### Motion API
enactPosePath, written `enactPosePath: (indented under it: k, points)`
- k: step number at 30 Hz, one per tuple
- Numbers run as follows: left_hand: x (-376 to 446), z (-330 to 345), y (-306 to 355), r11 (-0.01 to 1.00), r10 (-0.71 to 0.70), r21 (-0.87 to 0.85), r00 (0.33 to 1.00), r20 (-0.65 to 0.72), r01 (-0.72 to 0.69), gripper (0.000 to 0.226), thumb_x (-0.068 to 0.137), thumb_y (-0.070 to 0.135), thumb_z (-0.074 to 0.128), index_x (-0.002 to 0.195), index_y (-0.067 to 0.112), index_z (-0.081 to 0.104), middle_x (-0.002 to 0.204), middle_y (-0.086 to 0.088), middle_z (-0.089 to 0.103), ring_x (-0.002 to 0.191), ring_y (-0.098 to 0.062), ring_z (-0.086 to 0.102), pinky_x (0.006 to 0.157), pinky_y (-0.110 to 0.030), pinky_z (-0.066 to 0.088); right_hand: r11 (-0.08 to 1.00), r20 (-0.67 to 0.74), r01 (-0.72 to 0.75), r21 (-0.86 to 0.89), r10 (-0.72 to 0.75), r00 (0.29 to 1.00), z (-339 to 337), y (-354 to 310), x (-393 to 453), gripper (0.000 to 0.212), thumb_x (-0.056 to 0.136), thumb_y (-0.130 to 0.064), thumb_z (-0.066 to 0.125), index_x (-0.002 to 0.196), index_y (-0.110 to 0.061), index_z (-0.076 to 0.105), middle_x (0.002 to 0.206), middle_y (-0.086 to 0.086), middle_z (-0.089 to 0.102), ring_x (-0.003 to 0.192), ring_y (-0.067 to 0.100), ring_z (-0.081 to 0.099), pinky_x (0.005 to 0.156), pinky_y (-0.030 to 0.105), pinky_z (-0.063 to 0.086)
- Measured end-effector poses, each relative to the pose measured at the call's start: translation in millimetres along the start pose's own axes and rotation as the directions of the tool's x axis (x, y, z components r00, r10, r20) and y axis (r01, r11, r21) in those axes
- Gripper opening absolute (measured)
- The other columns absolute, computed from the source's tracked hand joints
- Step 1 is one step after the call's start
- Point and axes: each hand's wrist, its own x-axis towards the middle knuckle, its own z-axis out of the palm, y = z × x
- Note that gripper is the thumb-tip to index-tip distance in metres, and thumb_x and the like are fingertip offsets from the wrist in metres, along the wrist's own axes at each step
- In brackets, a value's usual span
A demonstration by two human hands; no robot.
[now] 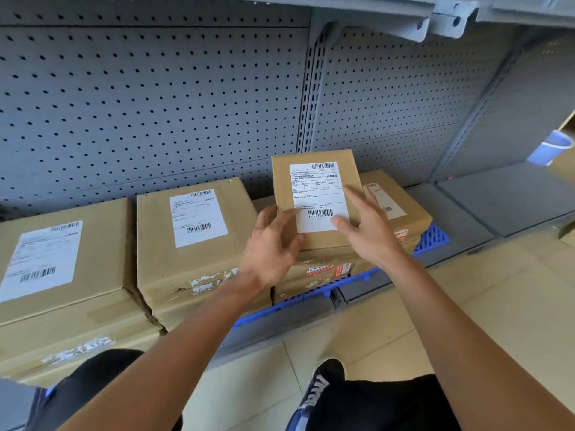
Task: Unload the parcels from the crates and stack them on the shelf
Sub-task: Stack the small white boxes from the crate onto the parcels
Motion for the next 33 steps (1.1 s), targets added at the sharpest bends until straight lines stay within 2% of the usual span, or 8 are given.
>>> enactPosePath:
  k: [3,6,10,13,19,22,28,33]
  points:
    - [7,3,-12,0.999,-0.011,0.039,1.0,-0.015,0.012,0.051,0.098,0.031,0.062,0.148,0.032,0.048,0.154,-0.001,0.039,0.136,-0.024,0.047,0.116,-0.034,0.036,1.0,0.038,0.015,0.013,-0.016,0.999,9,11,11,0.07,0.093,-0.046,0.06,0.155,-0.041,0.029,0.164,-0.016,0.019,0.154,0.01,0.005,0.124,0.052,0.014]
    - [13,9,-20,0.992,0.004,0.122,1.0,-0.02,-0.002,0.05,0.099,0.04,0.057,0.148,0.032,0.047,0.154,-0.003,0.041,0.141,-0.026,0.039,0.117,-0.048,0.034,0.997,0.043,0.034,0.065,-0.036,0.998,13,15,19,0.064,0.095,-0.035,0.062,0.154,-0.032,0.037,0.158,-0.019,0.03,0.151,0.008,0.017,0.124,0.049,0.019]
    - [20,13,-27,0.964,0.008,0.267,0.999,-0.047,0.005,0.05,0.102,0.052,0.044,0.15,0.036,0.043,0.156,0.001,0.04,0.143,-0.024,0.032,0.117,-0.05,0.026,0.999,0.056,-0.007,0.043,0.005,0.998,15,15,23,0.059,0.097,-0.04,0.06,0.152,-0.031,0.041,0.164,-0.01,0.023,0.15,0.007,0.015,0.123,0.042,0.015]
    - [25,15,-32,0.961,-0.001,0.276,0.998,-0.061,0.018,0.05,0.104,0.053,0.039,0.15,0.036,0.043,0.156,0.001,0.042,0.143,-0.023,0.034,0.117,-0.048,0.022,0.999,0.049,-0.036,-0.031,0.037,0.998,18,12,23,0.053,0.1,-0.05,0.052,0.15,-0.035,0.043,0.168,-0.008,0.012,0.154,0.02,0.012,0.119,0.047,0.02]
    - [26,15,-40,0.958,0.026,0.287,0.998,-0.061,-0.007,0.059,0.1,0.065,0.023,0.148,0.037,0.045,0.15,0.007,0.049,0.137,-0.023,0.042,0.115,-0.047,0.022,0.943,-0.024,0.062,-0.327,-0.074,0.997,31,9,24,0.046,0.104,-0.051,0.035,0.145,-0.034,0.05,0.166,-0.001,0.02,0.151,0.031,0.017,0.118,0.054,0.023]
    - [22,11,-42,0.96,0.039,0.28,0.995,-0.09,-0.012,0.059,0.101,0.063,0.022,0.146,0.036,0.047,0.146,0.009,0.053,0.136,-0.021,0.042,0.113,-0.046,0.023,0.915,-0.001,0.113,-0.387,-0.123,0.992,36,-1,18,0.056,0.1,-0.063,0.027,0.144,-0.036,0.049,0.163,-0.003,0.028,0.149,0.028,0.021,0.114,0.058,0.027]
    - [15,2,-55,0.936,0.064,0.352,0.991,-0.117,-0.019,0.058,0.102,0.063,0.02,0.147,0.039,0.047,0.14,0.011,0.056,0.134,-0.02,0.042,0.113,-0.046,0.025,0.898,0.105,0.114,-0.424,-0.077,0.992,42,-20,8,0.076,0.088,-0.082,0.025,0.15,-0.04,0.035,0.166,-0.008,0.016,0.153,0.021,0.003,0.116,0.065,0.015]
    - [11,5,-60,0.91,0.037,0.415,0.992,-0.122,0.017,0.063,0.102,0.063,0.02,0.146,0.028,0.05,0.142,0.003,0.057,0.134,-0.025,0.045,0.115,-0.047,0.023,0.893,0.142,0.109,-0.437,-0.051,0.989,40,-20,9,0.084,0.082,-0.088,0.029,0.152,-0.042,0.03,0.167,-0.008,0.013,0.153,0.024,0.001,0.116,0.067,0.013]
